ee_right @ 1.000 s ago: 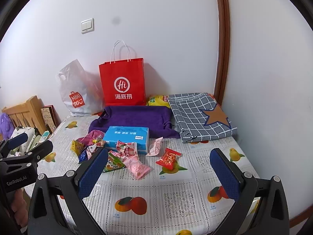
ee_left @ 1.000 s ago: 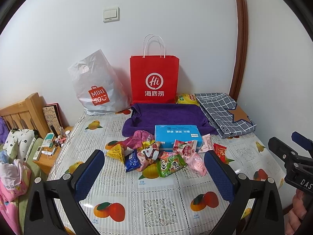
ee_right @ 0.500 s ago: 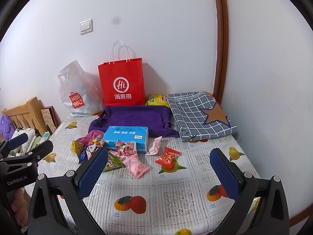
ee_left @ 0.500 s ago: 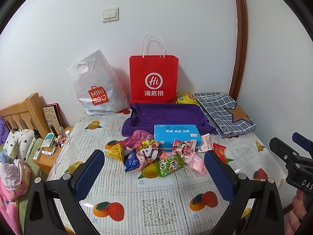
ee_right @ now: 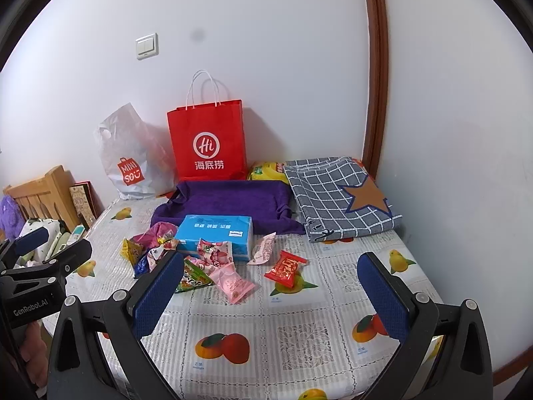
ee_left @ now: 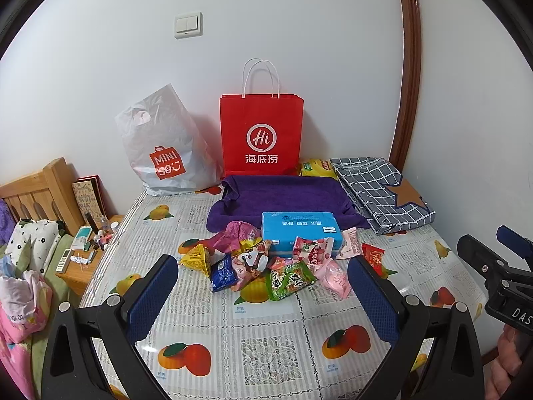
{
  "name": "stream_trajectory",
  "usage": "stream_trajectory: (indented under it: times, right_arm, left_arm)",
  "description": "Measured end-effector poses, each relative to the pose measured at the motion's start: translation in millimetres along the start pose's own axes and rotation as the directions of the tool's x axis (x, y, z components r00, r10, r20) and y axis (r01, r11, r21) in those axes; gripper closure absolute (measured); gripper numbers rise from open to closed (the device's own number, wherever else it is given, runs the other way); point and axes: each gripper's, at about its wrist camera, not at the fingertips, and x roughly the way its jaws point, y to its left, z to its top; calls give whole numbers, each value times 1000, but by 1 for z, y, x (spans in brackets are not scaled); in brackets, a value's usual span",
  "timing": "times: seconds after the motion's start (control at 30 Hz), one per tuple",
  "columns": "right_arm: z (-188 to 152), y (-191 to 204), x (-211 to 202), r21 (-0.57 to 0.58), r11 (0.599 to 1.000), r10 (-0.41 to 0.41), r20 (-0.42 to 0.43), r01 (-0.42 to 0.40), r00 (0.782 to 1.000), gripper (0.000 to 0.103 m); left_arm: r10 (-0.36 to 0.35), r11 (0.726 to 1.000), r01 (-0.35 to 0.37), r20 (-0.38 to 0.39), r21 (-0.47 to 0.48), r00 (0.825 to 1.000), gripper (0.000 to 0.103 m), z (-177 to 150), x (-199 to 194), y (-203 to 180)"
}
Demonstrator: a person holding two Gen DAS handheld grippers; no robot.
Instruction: Organize snacks
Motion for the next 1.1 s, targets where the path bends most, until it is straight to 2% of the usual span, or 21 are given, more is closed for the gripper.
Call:
stream_trajectory:
  times: [1.1]
  right_arm:
    - [0, 10, 4, -14, 1000, 14, 10, -14, 1000, 0]
  left_arm:
    - [1, 1000, -1, 2, -2, 1000, 0, -1, 0, 0]
